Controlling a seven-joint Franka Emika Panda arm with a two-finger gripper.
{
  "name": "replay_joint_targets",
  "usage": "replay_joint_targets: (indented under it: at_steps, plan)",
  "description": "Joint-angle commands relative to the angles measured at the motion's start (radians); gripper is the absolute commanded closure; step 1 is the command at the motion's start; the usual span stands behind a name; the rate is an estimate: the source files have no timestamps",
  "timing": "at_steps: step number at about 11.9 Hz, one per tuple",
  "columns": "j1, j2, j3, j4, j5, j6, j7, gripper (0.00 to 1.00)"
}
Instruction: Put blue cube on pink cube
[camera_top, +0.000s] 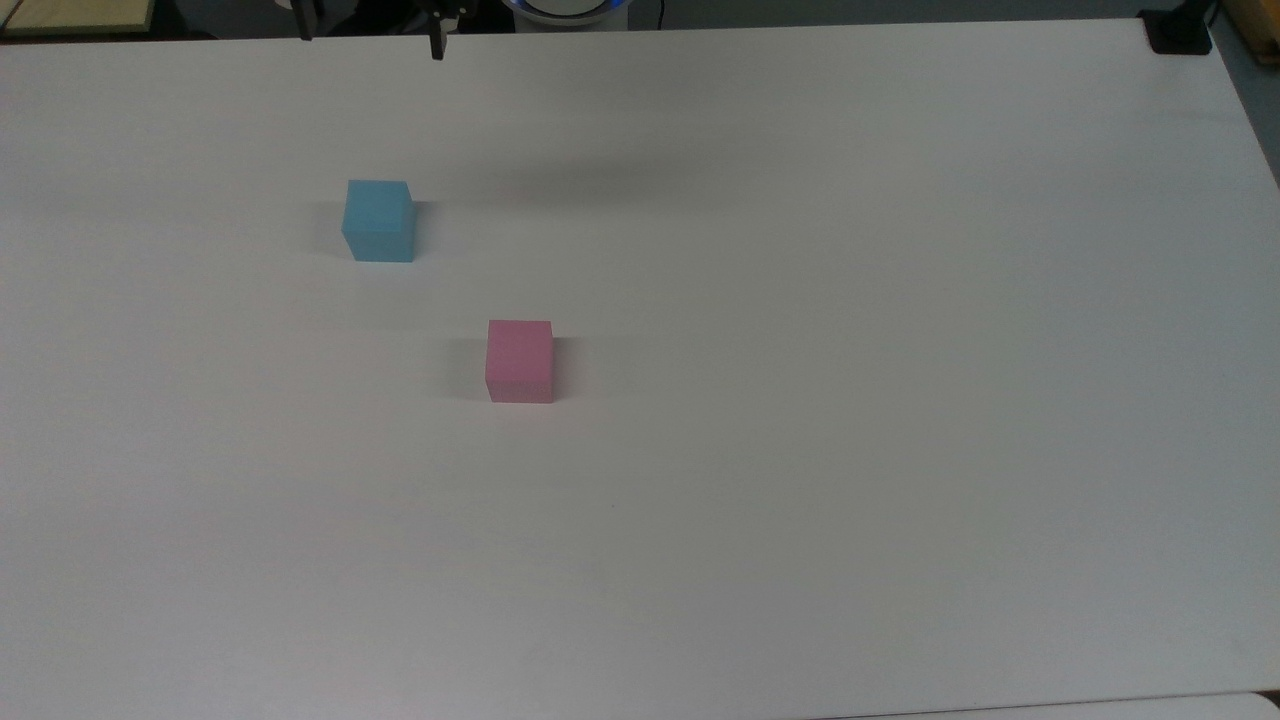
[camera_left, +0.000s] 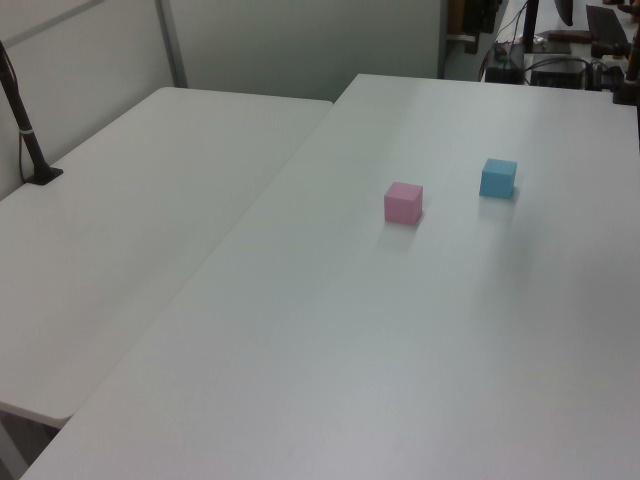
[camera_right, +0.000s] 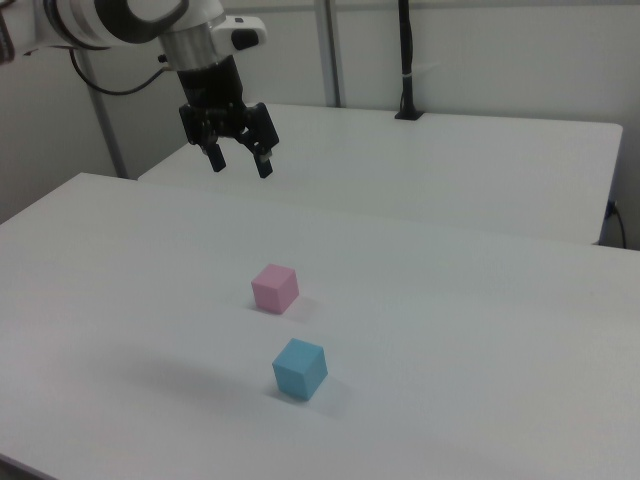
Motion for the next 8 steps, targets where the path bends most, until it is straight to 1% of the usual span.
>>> replay_joint_targets:
  at_steps: [1, 5, 6, 7, 8]
  plan:
    - [0.008, -0.015, 0.013, 0.004, 0.036, 0.012, 0.015, 0.00]
    - [-0.004, -0.015, 0.016, 0.006, 0.051, 0.019, -0.001, 0.00]
    - [-0.009, -0.020, 0.030, 0.005, 0.055, 0.016, 0.001, 0.00]
    - [-0.033, -0.021, 0.053, 0.006, 0.058, 0.012, 0.001, 0.00]
    - [-0.068, -0.021, 0.090, 0.005, 0.056, 0.012, 0.010, 0.00]
